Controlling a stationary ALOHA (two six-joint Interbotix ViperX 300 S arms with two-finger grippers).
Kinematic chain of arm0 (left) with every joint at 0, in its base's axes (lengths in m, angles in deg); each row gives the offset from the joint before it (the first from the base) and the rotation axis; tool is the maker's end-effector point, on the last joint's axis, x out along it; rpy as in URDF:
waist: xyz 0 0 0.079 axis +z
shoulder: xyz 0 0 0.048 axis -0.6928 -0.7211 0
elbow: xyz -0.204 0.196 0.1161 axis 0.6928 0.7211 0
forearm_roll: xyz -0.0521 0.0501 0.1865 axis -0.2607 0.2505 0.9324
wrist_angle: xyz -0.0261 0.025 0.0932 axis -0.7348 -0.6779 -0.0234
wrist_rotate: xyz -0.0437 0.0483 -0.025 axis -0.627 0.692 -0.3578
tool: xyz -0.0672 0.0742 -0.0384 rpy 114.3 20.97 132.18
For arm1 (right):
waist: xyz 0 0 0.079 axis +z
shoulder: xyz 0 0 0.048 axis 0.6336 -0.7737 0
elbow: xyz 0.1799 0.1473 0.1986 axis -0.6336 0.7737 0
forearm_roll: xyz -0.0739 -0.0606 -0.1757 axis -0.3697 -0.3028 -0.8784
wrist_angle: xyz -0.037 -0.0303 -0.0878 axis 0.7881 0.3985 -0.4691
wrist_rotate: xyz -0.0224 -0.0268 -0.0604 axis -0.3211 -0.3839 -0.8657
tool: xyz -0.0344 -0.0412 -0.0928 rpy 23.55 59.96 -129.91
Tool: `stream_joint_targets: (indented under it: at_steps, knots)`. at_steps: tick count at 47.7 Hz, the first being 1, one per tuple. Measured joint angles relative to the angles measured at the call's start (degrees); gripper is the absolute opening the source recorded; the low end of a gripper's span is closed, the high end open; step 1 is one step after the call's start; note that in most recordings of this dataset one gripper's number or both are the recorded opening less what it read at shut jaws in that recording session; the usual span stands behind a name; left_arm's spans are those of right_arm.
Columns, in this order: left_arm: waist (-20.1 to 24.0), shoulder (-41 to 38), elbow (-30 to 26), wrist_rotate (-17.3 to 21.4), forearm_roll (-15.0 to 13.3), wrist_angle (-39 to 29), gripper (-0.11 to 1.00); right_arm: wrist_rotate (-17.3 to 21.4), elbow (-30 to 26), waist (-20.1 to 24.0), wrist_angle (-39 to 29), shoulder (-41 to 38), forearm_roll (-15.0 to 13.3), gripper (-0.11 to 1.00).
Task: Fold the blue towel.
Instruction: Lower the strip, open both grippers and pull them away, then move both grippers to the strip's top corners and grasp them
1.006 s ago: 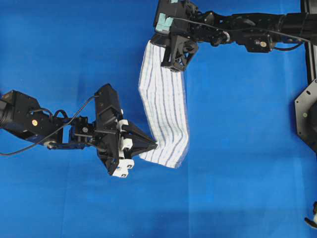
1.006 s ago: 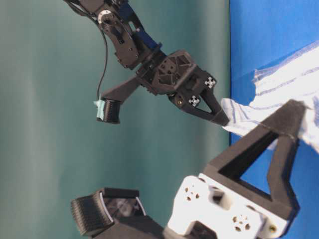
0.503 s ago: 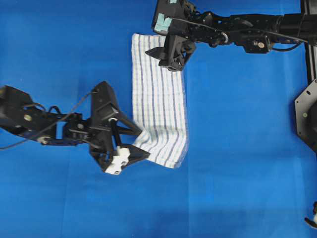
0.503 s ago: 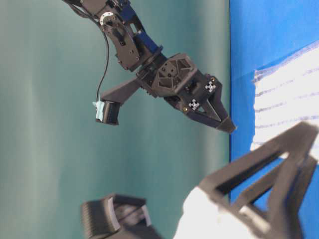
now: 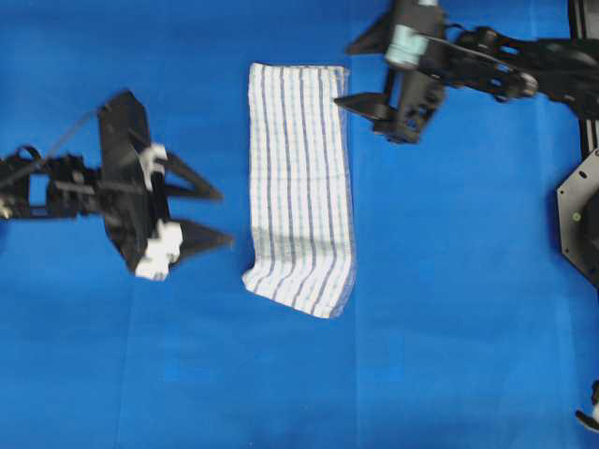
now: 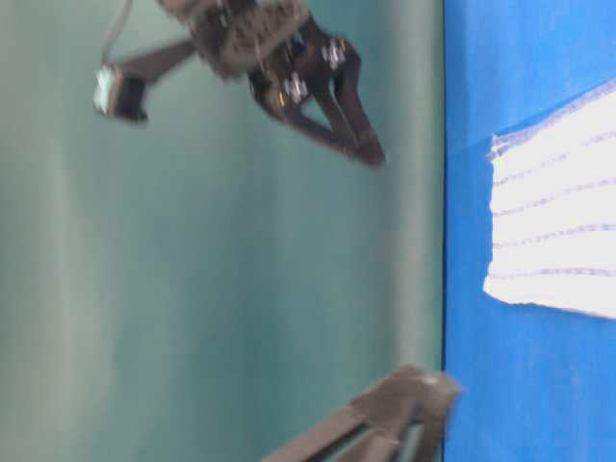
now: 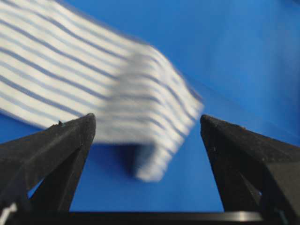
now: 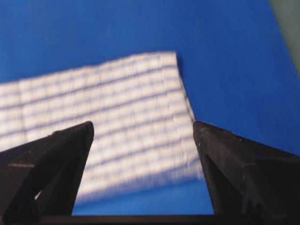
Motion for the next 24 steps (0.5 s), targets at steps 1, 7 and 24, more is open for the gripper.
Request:
stream_joint_targets:
  at_steps: [1, 7, 24]
  knots:
    - [1.0, 0.5, 0.2, 1.3, 0.0, 0.0, 0.88, 0.1, 0.7, 0.0, 0.1, 0.8, 0.1, 0.87]
    - [5.1, 1.2, 0.4, 6.9, 0.1, 0.0, 0.88, 0.4, 4.8, 0.0, 0.8, 4.9, 0.6, 0.87]
    - [9.1, -0.4, -1.2, 11.5, 0.1, 0.0, 0.88, 0.4, 6.7, 0.0, 1.6, 7.2, 0.8, 0.87]
